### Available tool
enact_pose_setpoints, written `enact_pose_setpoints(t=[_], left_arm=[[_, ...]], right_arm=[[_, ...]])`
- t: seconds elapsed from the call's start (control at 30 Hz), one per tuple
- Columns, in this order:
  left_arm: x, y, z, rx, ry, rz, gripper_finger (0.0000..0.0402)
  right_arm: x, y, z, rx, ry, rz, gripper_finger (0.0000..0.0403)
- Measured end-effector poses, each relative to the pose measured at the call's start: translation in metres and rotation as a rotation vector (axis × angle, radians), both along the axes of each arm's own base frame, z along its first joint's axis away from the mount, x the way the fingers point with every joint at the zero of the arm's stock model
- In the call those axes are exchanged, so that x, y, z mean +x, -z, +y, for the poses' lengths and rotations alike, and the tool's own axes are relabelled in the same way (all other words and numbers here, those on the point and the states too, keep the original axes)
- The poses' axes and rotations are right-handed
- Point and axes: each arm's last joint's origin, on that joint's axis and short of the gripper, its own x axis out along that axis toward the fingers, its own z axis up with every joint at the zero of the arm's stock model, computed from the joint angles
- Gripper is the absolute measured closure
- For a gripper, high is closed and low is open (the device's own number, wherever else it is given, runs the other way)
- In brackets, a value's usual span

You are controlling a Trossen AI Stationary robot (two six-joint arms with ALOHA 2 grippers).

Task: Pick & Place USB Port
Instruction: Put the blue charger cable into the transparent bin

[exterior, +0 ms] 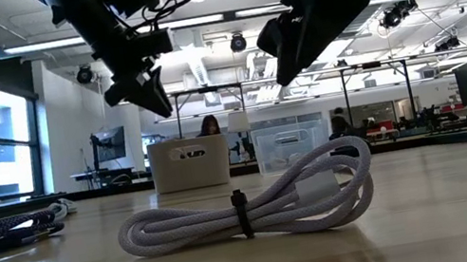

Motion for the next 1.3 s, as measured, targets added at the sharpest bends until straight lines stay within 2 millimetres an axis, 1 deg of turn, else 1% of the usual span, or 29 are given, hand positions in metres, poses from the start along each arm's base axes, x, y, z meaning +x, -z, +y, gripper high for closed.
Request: enact_pose_setpoints(t=[0.1, 0.17, 0.2, 0.27, 0.33, 0.43, 0.5, 0.6, 0.73, 0.83, 0.93, 1.17, 1.3], left_arm=[[-0.002, -0.002, 0.0, 0.02, 0.001, 0.011, 0.0305], [-0.003, -0.01, 0.0, 0.044, 0.029, 0.026, 0.0303], [-0.005, -0.018, -0.001, 0.051, 0.036, 0.026, 0.0303], [-0.011, -0.041, -0.003, 0.056, 0.038, 0.024, 0.0303], [-0.022, -0.065, -0.005, 0.048, 0.034, 0.031, 0.0303], [-0.039, -0.096, -0.015, 0.001, 0.016, 0.021, 0.0303], [-0.054, -0.113, -0.022, -0.043, 0.016, 0.0, 0.0303], [-0.069, -0.129, -0.036, -0.132, 0.058, -0.045, 0.0303], [-0.086, -0.133, -0.052, -0.242, 0.087, -0.055, 0.0303], [-0.095, -0.13, -0.061, -0.287, 0.072, -0.002, 0.0302], [-0.1, -0.127, -0.07, -0.307, 0.085, 0.065, 0.0302], [-0.099, -0.108, -0.089, -0.312, 0.178, 0.152, 0.0302], [-0.098, -0.098, -0.096, -0.311, 0.209, 0.191, 0.0302]], right_arm=[[0.0, 0.0, 0.0, 0.002, 0.004, 0.001, 0.0215], [0.0, 0.0, 0.0, 0.002, 0.004, 0.001, 0.0215], [0.0, 0.0, 0.0, 0.003, 0.004, 0.001, 0.0215], [0.0, 0.0, 0.0, 0.003, 0.005, 0.002, 0.0215], [0.0, 0.0, 0.0, 0.003, 0.005, 0.007, 0.0215], [-0.001, 0.0, 0.0, 0.001, 0.004, 0.009, 0.0214], [-0.001, 0.0, 0.0, -0.001, 0.002, 0.007, 0.0215], [0.0, 0.0, -0.001, -0.008, -0.001, 0.005, 0.0215], [0.0, 0.0, -0.002, -0.028, -0.028, -0.006, 0.0215], [0.0, 0.0, -0.003, -0.033, -0.033, -0.008, 0.0214], [0.0, 0.0, -0.003, -0.036, -0.039, -0.01, 0.0215], [0.0, 0.0, -0.003, -0.027, -0.03, -0.007, 0.0215], [0.0, 0.0, -0.003, -0.025, -0.028, -0.006, 0.0215]])
